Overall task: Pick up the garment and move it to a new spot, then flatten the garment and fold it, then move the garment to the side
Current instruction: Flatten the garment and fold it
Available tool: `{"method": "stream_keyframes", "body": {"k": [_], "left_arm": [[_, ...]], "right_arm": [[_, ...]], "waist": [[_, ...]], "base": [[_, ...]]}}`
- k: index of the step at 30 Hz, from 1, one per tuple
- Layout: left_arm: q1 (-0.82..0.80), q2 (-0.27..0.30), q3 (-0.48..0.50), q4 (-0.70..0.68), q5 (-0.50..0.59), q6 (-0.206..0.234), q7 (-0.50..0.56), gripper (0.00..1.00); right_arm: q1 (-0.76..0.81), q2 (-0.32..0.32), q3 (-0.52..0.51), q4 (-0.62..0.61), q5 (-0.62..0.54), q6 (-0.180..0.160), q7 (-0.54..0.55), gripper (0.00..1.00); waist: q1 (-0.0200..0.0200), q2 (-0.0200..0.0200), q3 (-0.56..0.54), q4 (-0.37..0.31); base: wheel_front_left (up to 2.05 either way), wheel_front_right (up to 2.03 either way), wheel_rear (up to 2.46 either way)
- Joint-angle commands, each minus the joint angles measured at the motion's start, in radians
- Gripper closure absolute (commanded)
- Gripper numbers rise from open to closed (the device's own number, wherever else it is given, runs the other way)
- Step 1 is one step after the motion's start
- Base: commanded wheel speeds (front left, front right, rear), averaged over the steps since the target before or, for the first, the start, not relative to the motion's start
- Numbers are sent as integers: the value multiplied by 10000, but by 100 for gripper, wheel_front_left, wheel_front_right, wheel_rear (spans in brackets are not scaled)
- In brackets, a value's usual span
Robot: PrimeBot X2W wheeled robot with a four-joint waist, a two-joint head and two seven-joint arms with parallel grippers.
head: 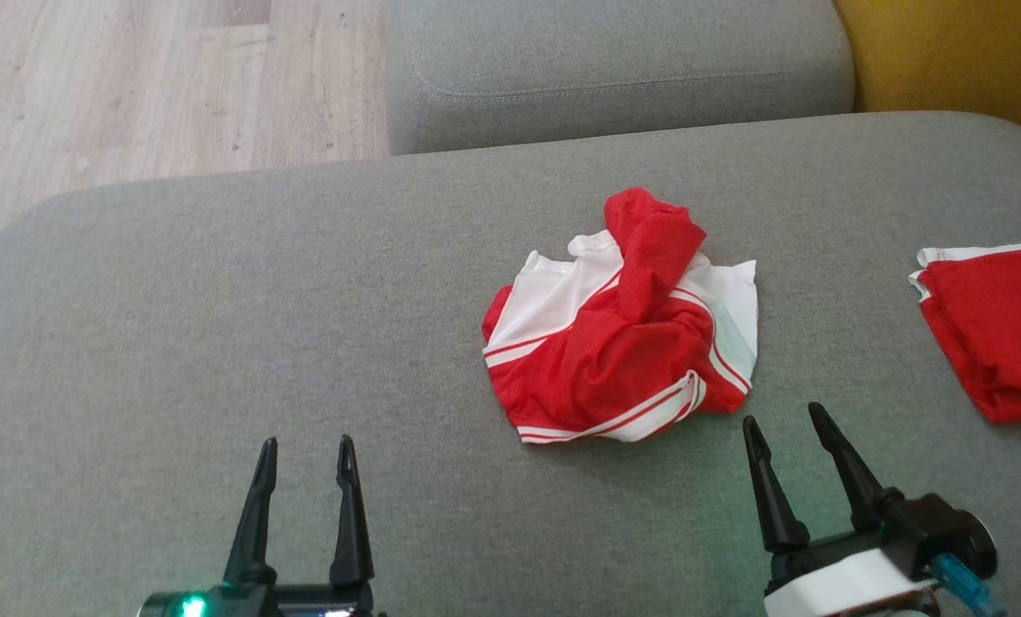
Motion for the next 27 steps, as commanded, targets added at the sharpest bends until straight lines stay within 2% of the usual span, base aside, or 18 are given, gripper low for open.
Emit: {"method": "stream_keyframes", "body": {"k": [1, 27], "left_arm": [[-177, -29, 286, -392, -57, 79, -93, 0], [-205, -30, 101, -420, -116, 334, -93, 0]], "right_arm": [[-200, -70, 215, -358, -63, -7, -65, 0], [-216, -128, 162, -456, -66, -7, -65, 0]], "waist": [[0, 0, 4, 5], [0, 0, 148, 282]], "base": [[0, 0, 0], [0, 0, 0]]}}
